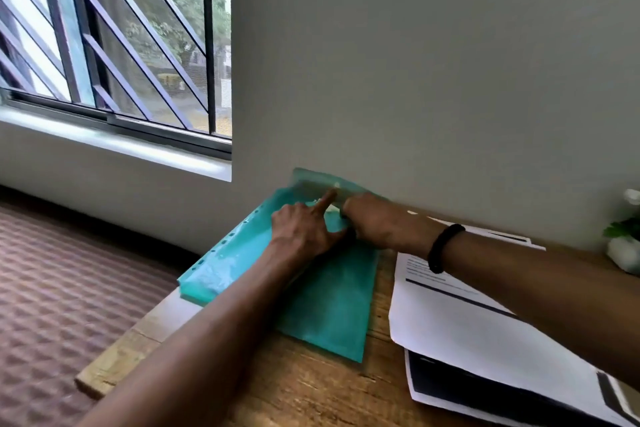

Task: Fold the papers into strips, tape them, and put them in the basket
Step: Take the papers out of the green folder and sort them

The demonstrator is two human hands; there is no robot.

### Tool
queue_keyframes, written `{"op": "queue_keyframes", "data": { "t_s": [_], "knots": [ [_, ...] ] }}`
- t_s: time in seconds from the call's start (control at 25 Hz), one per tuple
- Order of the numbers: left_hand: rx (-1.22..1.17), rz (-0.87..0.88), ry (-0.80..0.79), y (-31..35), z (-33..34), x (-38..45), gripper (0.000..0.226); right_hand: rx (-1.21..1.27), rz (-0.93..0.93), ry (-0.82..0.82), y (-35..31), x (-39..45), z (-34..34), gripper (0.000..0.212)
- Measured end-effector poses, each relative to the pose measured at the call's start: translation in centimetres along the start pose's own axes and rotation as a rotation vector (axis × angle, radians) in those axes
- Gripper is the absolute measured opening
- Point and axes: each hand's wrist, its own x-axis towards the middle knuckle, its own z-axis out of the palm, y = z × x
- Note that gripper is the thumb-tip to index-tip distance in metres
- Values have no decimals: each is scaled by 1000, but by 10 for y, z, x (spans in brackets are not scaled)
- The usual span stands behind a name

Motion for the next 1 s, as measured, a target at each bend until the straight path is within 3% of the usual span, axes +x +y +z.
{"op": "queue_keyframes", "data": {
  "t_s": [0.16,0.32,0.48,0.64,0.76,0.84,1.0],
  "knots": [
    [-93,-24,-64,-6,-8,8,117,198,124,-86,7,17,6,26],
    [-201,-67,-64,-8,-5,7,139,568,304,-56,24,46,-10,15],
    [-229,-97,-10,-7,0,11,142,828,458,-268,25,71,-20,5],
    [-136,-133,29,0,-2,9,141,903,522,-441,23,88,-18,27],
    [39,-183,187,3,-8,11,121,876,471,-390,20,89,-25,14],
    [14,-199,111,-1,-8,9,118,923,451,-322,18,84,-35,7],
    [-75,-158,-46,0,0,-8,111,1041,528,-77,19,70,-47,17]
  ]
}}
